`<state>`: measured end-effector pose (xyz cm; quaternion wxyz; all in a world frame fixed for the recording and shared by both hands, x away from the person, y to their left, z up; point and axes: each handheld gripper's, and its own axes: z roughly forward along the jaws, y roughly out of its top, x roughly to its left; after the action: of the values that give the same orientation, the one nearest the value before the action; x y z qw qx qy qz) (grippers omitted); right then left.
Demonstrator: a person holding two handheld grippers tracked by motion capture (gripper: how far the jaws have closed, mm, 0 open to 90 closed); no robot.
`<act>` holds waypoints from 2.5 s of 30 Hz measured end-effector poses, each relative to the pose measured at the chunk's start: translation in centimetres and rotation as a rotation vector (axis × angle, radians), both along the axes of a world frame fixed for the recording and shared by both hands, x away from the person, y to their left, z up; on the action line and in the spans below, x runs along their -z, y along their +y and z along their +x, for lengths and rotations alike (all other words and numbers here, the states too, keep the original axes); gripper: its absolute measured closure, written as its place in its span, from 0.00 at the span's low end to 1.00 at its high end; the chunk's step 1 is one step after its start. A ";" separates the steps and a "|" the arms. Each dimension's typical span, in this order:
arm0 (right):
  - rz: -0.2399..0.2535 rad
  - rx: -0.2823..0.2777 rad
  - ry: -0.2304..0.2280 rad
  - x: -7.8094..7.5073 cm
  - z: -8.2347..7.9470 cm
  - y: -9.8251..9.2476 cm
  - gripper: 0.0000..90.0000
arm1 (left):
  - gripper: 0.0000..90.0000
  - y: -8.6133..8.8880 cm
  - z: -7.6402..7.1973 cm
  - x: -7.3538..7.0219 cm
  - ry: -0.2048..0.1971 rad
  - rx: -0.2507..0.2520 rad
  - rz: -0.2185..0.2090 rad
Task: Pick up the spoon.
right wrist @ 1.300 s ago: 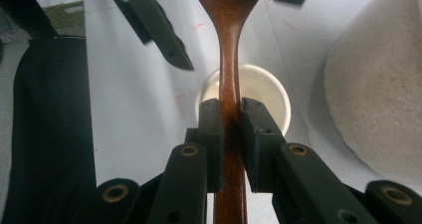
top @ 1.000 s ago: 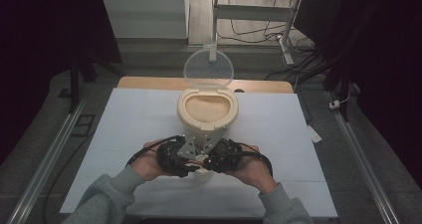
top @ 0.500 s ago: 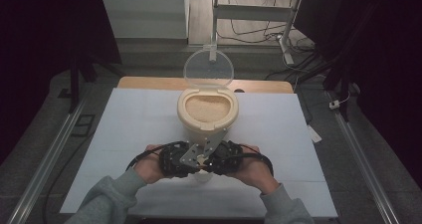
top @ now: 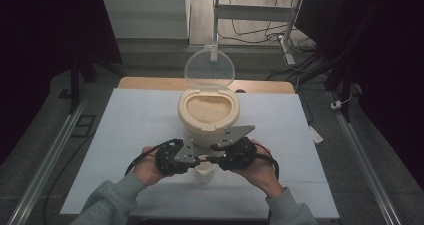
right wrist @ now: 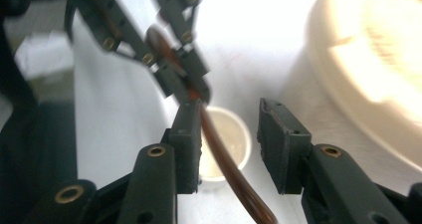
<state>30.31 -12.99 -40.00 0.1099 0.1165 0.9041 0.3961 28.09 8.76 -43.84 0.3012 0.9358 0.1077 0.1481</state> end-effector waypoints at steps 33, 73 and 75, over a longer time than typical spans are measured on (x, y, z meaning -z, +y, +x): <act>0.404 0.612 0.088 3.1 -3.2 -3.6 0.47 | 0.92 -1.6 -0.8 0.9 -0.160 -0.167 -0.065; 0.770 0.654 0.269 3.8 -1.7 -3.1 0.91 | 0.87 -3.4 -2.5 0.9 -0.366 -0.209 -0.021; 0.781 0.640 0.271 3.6 -1.8 -2.9 0.92 | 0.87 -3.4 -2.4 0.9 -0.368 -0.208 -0.020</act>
<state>28.55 -15.90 -43.65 0.0557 0.4694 0.6142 0.6319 25.64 5.35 -44.69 0.3080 0.8737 0.1485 0.3459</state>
